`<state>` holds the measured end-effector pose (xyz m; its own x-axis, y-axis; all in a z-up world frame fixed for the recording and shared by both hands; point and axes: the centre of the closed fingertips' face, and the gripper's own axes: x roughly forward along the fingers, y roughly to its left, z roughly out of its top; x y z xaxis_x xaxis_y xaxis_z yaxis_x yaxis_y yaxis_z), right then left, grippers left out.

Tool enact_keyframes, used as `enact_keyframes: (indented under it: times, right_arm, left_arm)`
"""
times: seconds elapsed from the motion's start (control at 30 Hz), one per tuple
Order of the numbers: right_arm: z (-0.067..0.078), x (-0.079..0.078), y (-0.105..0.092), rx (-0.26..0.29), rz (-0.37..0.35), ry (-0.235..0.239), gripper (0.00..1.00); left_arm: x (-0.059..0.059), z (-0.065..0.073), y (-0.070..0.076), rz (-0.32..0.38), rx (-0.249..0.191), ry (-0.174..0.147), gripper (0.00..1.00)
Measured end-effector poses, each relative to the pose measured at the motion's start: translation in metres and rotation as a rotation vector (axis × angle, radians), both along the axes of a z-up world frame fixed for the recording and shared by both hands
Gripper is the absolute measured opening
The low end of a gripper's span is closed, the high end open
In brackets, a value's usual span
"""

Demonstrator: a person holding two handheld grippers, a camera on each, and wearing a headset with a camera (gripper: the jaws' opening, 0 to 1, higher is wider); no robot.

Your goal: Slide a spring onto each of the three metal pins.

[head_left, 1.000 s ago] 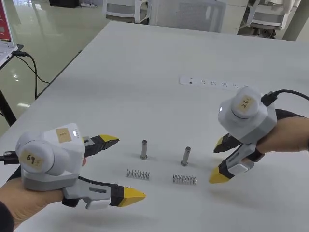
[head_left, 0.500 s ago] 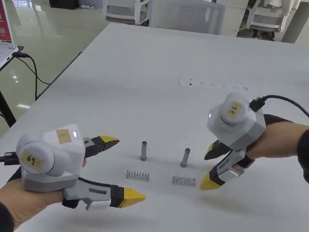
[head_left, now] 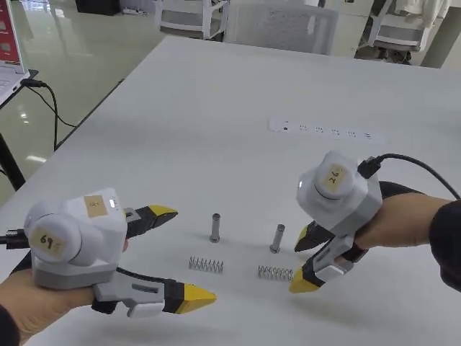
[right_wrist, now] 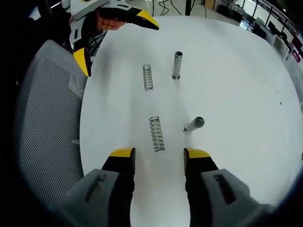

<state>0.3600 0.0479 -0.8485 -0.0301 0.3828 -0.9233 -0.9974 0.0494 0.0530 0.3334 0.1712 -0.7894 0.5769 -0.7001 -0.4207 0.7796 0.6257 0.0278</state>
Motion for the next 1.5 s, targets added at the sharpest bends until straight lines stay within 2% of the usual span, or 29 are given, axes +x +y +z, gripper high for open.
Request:
enact_keyframes:
  times: [0.13, 0.33, 0.6, 1.03, 1.23, 1.4, 1.5]
  right_arm:
    - [-0.004, -0.004, 0.003, -0.005, 0.011, 0.007, 0.39]
    - [-0.008, -0.007, 0.007, -0.012, 0.032, -0.007, 0.33]
    - [-0.018, -0.006, 0.005, -0.050, 0.059, -0.028, 0.28]
    - [-0.019, -0.002, 0.006, -0.060, 0.083, -0.065, 0.18]
    - [-0.019, -0.003, 0.006, -0.065, 0.089, -0.066, 0.14]
    - [-0.019, -0.001, 0.007, -0.061, 0.090, -0.080, 0.13]
    - [-0.017, -0.003, 0.007, -0.059, 0.082, -0.070, 0.13]
  left_arm:
    - [-0.001, -0.001, 0.000, 0.000, 0.000, 0.002, 0.81]
    - [-0.002, -0.002, 0.000, 0.001, -0.001, 0.005, 0.81]
    - [-0.002, -0.003, 0.003, 0.007, -0.003, 0.008, 0.81]
    - [-0.003, -0.003, 0.001, 0.004, -0.005, 0.010, 0.80]
    - [-0.004, -0.003, 0.001, 0.002, -0.006, 0.010, 0.79]
    - [-0.006, -0.004, 0.000, -0.004, -0.004, 0.014, 0.79]
    - [-0.006, -0.005, -0.002, -0.008, -0.003, 0.015, 0.78]
